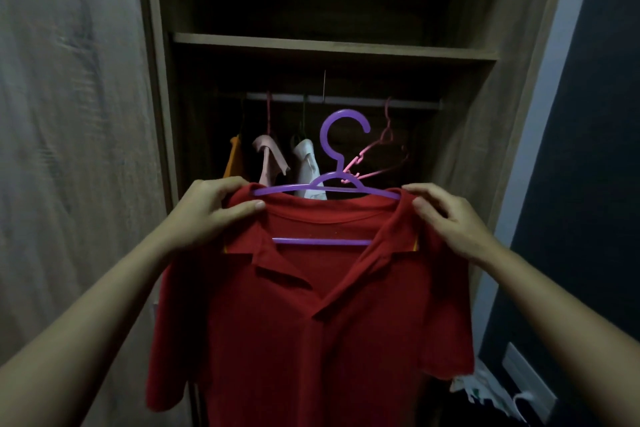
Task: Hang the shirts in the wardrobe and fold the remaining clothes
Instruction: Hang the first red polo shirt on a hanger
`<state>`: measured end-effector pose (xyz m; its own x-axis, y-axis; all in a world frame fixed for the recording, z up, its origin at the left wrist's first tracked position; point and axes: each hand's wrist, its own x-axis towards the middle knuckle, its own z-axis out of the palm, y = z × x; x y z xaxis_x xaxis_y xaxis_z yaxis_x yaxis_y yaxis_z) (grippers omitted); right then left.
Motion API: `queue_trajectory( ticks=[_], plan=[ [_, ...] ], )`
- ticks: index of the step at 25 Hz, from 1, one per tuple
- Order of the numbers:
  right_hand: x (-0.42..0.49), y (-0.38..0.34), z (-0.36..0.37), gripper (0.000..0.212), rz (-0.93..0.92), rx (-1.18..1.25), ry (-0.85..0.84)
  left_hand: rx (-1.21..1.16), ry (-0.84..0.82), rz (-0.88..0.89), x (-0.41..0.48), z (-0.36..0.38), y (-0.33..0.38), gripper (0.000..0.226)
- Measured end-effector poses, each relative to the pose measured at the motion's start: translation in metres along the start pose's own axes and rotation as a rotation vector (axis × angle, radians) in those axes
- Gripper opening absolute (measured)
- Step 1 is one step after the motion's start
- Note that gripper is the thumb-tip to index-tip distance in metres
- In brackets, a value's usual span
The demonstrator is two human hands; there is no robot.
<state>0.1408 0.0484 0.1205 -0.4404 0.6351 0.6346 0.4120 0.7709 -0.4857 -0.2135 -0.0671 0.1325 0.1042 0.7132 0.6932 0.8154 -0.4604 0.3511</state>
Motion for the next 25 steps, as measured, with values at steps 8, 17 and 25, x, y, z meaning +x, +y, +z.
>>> queue_trajectory(
  ticks=[8, 17, 25],
  plan=[
    [0.027, 0.027, 0.004, 0.012, 0.036, 0.108, -0.159, -0.307, -0.672, -0.206, 0.017, -0.009, 0.056, 0.026],
    [0.104, 0.044, 0.025, 0.060, 0.381, 0.195, 0.075, -0.262, -0.206, -0.447, 0.029, 0.073, 0.083, 0.029],
    [0.204, 0.046, 0.099, 0.080, 0.753, 0.392, 0.078, -0.125, -0.106, -0.471, 0.026, 0.099, 0.069, 0.010]
  ],
)
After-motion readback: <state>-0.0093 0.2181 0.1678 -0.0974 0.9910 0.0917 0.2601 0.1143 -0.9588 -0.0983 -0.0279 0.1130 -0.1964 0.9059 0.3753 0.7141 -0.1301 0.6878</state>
